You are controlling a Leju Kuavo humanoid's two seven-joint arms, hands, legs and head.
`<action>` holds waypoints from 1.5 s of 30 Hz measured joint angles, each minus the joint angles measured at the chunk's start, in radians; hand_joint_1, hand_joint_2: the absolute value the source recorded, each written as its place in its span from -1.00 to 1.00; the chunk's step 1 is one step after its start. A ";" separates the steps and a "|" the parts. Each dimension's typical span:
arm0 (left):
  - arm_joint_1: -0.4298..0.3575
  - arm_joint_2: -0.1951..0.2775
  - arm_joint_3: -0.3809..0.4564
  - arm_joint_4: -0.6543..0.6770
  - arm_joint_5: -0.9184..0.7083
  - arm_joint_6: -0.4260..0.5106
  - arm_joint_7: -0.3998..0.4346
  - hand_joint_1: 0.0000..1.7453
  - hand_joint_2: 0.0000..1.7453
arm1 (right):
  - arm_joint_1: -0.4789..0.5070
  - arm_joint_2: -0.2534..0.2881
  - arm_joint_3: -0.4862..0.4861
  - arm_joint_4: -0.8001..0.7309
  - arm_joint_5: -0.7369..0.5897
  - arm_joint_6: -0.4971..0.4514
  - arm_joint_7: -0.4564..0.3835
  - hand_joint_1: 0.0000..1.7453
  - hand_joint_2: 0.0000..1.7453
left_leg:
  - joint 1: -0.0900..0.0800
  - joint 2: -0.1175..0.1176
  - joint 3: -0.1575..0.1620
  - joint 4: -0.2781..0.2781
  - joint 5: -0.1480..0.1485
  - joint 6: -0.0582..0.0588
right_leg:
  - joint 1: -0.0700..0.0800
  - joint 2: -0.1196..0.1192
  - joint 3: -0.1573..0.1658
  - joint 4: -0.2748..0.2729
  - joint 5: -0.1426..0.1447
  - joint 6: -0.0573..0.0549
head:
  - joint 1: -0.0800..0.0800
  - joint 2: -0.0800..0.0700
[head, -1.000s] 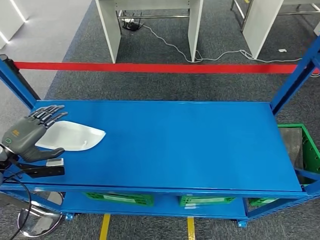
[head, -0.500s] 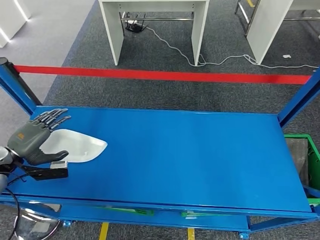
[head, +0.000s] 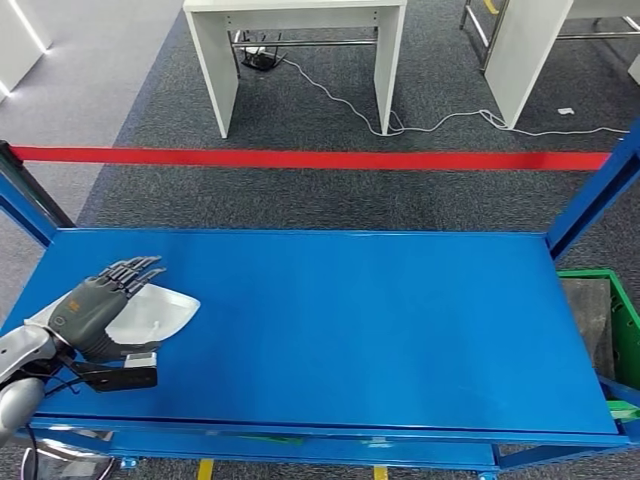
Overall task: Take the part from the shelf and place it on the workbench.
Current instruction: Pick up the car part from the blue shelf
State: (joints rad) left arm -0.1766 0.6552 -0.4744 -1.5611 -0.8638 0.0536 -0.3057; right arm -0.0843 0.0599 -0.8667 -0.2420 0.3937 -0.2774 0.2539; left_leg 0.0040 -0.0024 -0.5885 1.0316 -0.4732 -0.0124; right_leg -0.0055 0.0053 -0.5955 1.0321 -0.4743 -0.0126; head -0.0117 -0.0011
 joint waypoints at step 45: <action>0.163 0.038 0.130 0.221 -0.320 0.377 0.027 0.01 1.00 | -0.003 0.005 -0.008 0.000 0.094 0.033 -0.018 -1.00 1.00 | -0.002 -0.004 0.023 -0.023 0.011 0.025 | 0.005 -0.005 0.013 0.009 -0.022 0.013 | 0.004 0.000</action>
State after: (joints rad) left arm -0.0140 0.6929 -0.3441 -1.3402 -1.1841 0.4309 -0.2790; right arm -0.0877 0.0652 -0.8742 -0.2419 0.4877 -0.2445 0.2358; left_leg 0.0022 -0.0059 -0.5658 1.0082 -0.4624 0.0129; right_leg -0.0002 0.0004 -0.5823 1.0414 -0.4967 0.0003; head -0.0073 -0.0011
